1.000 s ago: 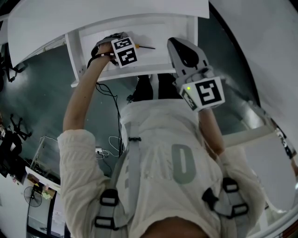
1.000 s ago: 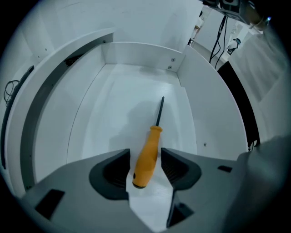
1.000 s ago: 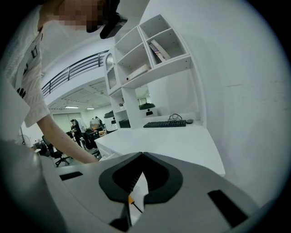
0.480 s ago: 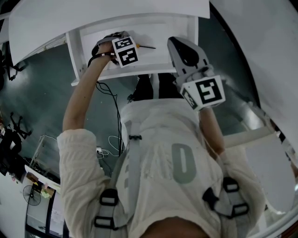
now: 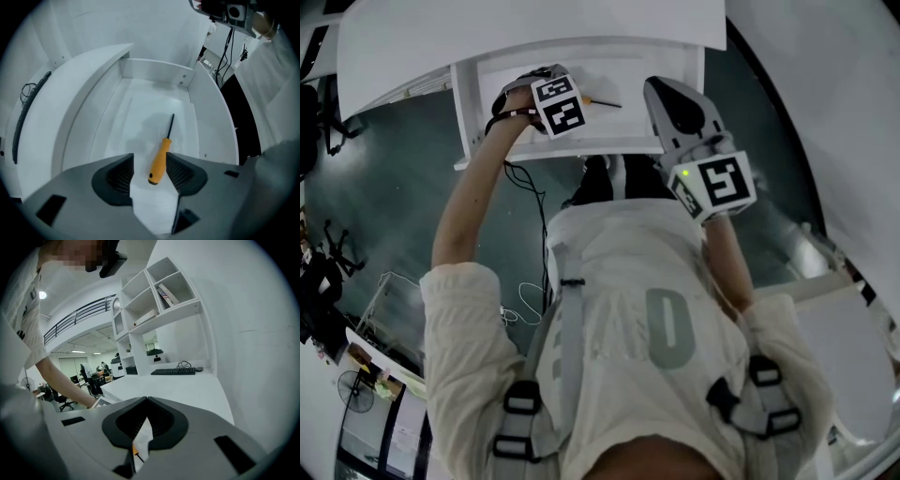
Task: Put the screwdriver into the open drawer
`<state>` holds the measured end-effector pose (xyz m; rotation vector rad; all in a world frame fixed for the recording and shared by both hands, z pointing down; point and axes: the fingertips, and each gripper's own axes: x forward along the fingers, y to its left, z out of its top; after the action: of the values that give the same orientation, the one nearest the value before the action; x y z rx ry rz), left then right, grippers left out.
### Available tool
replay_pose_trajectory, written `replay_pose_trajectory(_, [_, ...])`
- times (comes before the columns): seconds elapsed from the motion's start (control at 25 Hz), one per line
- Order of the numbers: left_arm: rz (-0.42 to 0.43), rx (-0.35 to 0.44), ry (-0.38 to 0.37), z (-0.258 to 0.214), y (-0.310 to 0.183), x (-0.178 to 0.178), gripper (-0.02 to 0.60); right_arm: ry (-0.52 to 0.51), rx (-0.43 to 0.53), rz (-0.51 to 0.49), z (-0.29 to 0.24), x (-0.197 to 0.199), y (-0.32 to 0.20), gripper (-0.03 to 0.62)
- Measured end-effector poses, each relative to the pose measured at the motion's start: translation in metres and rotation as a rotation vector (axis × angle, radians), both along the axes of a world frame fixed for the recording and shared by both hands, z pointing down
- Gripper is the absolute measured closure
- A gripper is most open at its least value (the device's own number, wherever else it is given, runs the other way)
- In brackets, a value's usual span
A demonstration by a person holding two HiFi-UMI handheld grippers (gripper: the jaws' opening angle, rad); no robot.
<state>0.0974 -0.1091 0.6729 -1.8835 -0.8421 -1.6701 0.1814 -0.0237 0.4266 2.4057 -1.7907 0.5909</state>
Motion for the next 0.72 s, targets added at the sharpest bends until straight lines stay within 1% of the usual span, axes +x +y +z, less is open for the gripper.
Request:
replay_pose_trajectory(0.08, [-0.020,0.005,0.040,-0.016,-0.007,0.008,0.382,0.017,0.013,-0.010,-0.009,0.000,-0.006,0.589])
replay_pose_trajectory(0.16, [-0.048,0.008,0.098,-0.038,-0.015,0.020,0.382,0.035,0.031,-0.022,-0.019,-0.001,-0.012,0.589])
replay_pose_trajectory(0.28, [-0.102,-0.002,0.219,-0.078,-0.023,0.043,0.382,0.063,0.058,-0.038,-0.034,-0.004,-0.021,0.589])
replay_pose_trajectory(0.4, [-0.176,-0.029,0.363,-0.126,-0.032,0.064,0.382,0.103,0.082,-0.065,-0.049,-0.009,-0.035,0.588])
replay_pose_trajectory(0.52, [-0.293,-0.083,0.544,-0.185,-0.044,0.085,0.382,0.175,0.111,-0.107,-0.069,-0.011,-0.054,0.589])
replay_pose_trajectory(0.6, [-0.402,-0.120,0.694,-0.231,-0.056,0.094,0.383,0.199,0.136,-0.122,-0.086,-0.015,-0.066,0.588])
replay_pose_trajectory(0.64, [-0.471,-0.140,0.777,-0.254,-0.063,0.096,0.397,0.203,0.147,-0.124,-0.094,-0.016,-0.071,0.589])
replay_pose_trajectory(0.72, [-0.618,-0.181,0.944,-0.301,-0.080,0.092,0.456,0.213,0.166,-0.128,-0.106,-0.018,-0.079,0.588])
